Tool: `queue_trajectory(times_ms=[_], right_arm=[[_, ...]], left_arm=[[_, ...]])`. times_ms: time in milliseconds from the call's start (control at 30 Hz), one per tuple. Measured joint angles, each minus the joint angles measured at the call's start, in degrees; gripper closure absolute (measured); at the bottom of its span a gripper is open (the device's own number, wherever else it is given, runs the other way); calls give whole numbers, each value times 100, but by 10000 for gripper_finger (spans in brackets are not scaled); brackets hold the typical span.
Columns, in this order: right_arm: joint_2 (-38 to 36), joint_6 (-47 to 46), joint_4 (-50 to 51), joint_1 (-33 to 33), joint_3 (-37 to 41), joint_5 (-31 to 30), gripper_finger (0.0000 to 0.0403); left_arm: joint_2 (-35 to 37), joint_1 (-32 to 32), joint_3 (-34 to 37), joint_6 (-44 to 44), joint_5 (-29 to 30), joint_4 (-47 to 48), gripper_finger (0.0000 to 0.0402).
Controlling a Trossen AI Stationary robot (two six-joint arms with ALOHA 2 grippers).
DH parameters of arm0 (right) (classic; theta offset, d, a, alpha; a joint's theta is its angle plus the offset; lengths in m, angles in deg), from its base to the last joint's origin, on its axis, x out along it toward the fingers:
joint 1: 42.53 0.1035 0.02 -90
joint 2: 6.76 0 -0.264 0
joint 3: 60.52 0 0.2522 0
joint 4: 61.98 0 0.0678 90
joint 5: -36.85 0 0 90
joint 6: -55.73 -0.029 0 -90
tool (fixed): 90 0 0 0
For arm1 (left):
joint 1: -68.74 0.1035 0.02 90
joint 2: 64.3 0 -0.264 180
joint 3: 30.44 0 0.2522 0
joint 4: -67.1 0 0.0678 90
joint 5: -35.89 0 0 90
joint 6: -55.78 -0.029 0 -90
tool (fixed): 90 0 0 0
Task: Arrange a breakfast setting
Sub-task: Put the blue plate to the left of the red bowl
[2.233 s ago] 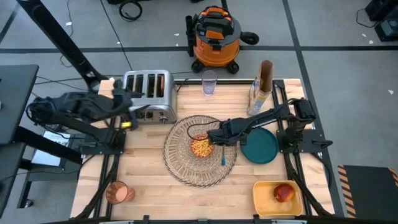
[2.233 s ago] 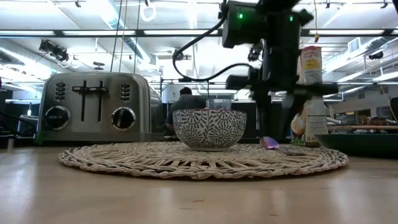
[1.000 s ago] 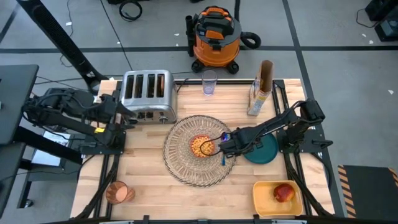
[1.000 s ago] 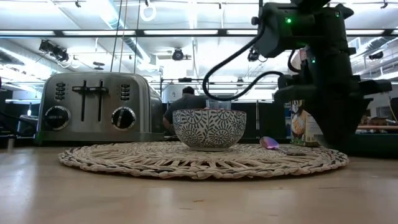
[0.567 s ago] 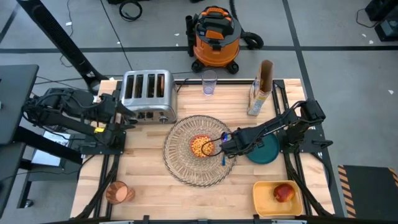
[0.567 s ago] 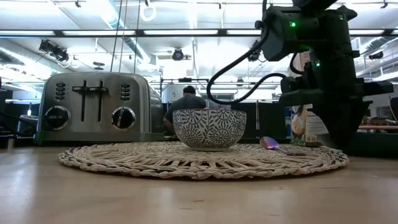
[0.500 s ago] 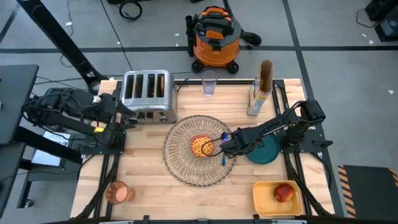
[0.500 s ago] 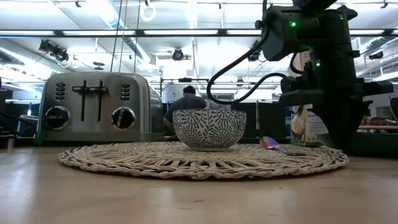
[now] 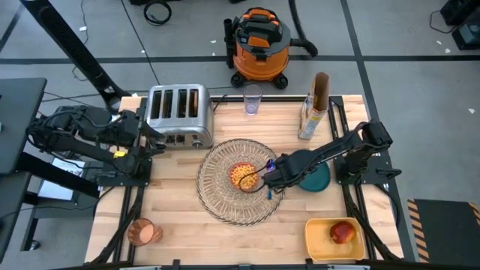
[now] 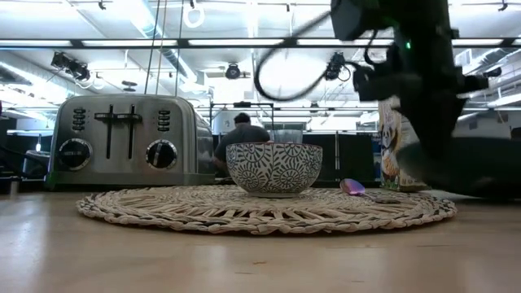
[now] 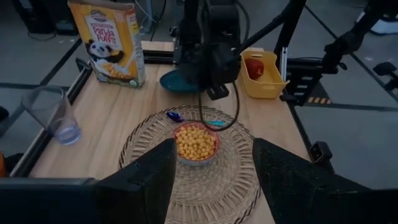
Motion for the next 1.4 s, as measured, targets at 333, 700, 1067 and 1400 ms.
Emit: queue_trajectory(times_ms=[333,700,1067,1400], right_arm=[[0,139,361,578,-721,-216,390],[-4,292,1103,1450,-1356,-523,391],[366,1709,1182,2013,-1370,-631,391],[462,3297,1457,2384,-1795,-1290,391]], left_arm=[[0,-4,0,69,-1087,46,184],[0,-4,2,166,-1318,182,184],[0,-2,2,396,-1146,-339,184],[2,0,2,704,-671,-402,184]])
